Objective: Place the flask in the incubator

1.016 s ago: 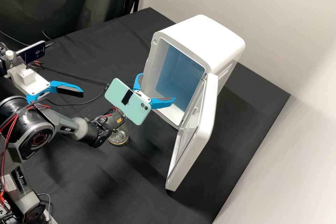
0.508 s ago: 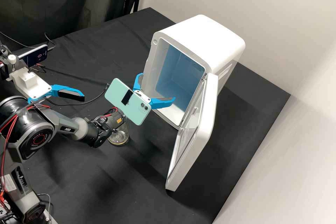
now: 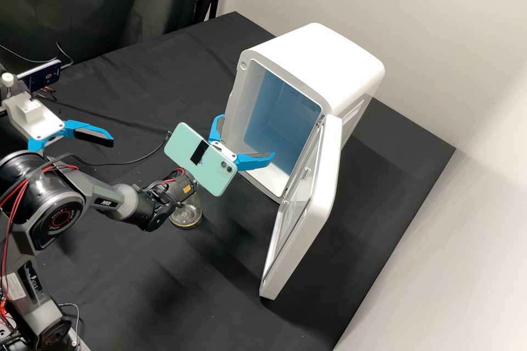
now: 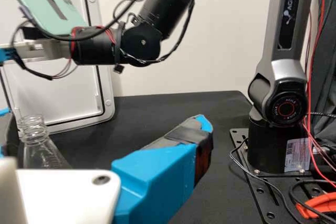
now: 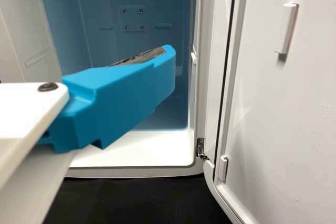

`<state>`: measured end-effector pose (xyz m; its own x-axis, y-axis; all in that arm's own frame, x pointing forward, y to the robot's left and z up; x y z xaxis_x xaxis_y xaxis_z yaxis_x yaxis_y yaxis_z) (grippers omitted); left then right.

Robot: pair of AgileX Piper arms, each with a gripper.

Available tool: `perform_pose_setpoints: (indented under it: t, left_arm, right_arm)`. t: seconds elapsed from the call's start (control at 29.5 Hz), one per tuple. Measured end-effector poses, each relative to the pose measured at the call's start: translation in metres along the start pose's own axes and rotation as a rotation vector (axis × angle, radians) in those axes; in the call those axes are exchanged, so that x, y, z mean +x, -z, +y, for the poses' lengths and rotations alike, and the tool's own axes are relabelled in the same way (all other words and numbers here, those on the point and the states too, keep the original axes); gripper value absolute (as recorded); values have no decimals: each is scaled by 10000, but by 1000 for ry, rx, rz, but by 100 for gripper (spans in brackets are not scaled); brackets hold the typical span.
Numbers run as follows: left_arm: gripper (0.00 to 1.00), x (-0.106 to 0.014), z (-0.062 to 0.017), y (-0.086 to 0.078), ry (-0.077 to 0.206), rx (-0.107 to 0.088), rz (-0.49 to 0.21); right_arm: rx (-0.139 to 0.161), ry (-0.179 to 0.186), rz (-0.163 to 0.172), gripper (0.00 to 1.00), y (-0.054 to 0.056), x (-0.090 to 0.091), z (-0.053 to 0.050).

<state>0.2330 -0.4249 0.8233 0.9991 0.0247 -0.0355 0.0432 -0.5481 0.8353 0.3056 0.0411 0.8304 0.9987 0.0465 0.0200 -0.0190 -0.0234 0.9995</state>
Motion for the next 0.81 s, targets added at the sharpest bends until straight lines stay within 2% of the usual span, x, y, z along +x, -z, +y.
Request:
perform_pose_setpoints:
  t: [0.07,0.24,0.44,0.64,0.81]
  left_arm:
    - [100,-58,-14,41,-2,-11,5]
    - [100,-216,-59,172,4,-9,25]
    - [100,-390,-105,303,-10,-19,59]
    - [100,-514,-168,407,25,-28,96]
    - [100,-629,-205,517,54,-46,128]
  right_arm:
    - [0,0,0,100,0,0,0]
    - [0,0,0,100,0,0,0]
    - [0,0,0,100,0,0,0]
    - [0,0,0,100,0,0,0]
    - [0,0,0,100,0,0,0]
